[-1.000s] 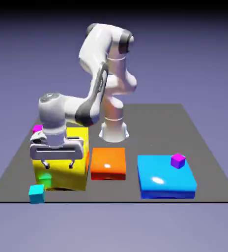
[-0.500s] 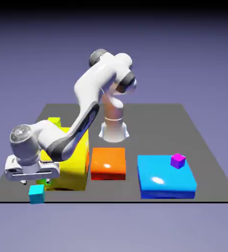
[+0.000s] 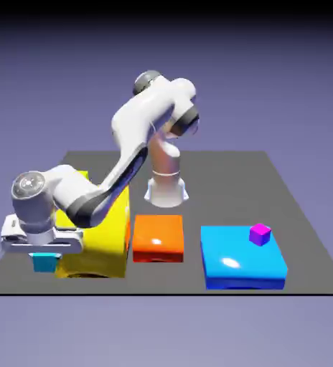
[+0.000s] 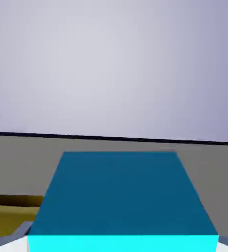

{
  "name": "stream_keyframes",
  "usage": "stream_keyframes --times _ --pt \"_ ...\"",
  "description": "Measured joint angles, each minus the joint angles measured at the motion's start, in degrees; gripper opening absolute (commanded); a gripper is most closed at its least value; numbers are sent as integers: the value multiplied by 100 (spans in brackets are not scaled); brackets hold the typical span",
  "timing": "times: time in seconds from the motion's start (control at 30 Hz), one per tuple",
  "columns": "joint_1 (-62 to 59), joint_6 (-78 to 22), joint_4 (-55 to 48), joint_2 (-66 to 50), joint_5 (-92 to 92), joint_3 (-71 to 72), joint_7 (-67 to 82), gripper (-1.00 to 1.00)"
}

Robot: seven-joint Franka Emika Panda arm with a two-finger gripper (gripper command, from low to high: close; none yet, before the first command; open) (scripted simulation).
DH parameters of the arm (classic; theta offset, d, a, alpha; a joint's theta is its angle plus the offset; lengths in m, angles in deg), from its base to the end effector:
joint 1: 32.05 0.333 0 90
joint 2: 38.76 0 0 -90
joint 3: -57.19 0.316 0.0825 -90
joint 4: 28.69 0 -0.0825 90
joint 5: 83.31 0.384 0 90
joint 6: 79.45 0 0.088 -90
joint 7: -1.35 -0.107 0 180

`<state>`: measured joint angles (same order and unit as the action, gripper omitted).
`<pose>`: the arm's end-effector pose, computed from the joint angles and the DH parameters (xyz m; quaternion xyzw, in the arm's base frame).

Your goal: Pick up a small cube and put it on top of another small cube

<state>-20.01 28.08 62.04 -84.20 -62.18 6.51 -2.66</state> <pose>0.5825 -0.3191 0.2806 0.9085 -0.3850 -0.1314 0.0960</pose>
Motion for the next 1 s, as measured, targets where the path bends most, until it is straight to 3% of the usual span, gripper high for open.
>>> stream_keyframes --times 0.5,0.67,0.83,0.87,1.0 --pt "-334 -1047 939 3115 -2167 316 -2411 -100" --pt "-1093 -1531 1600 3988 -2484 955 -1953 -100" --pt "-1109 -693 2430 3978 -2492 947 -1979 -100" --pt "-1112 -523 2598 3976 -2494 946 -1985 100" --pt "-1098 -939 2184 3981 -2503 950 -1974 100"
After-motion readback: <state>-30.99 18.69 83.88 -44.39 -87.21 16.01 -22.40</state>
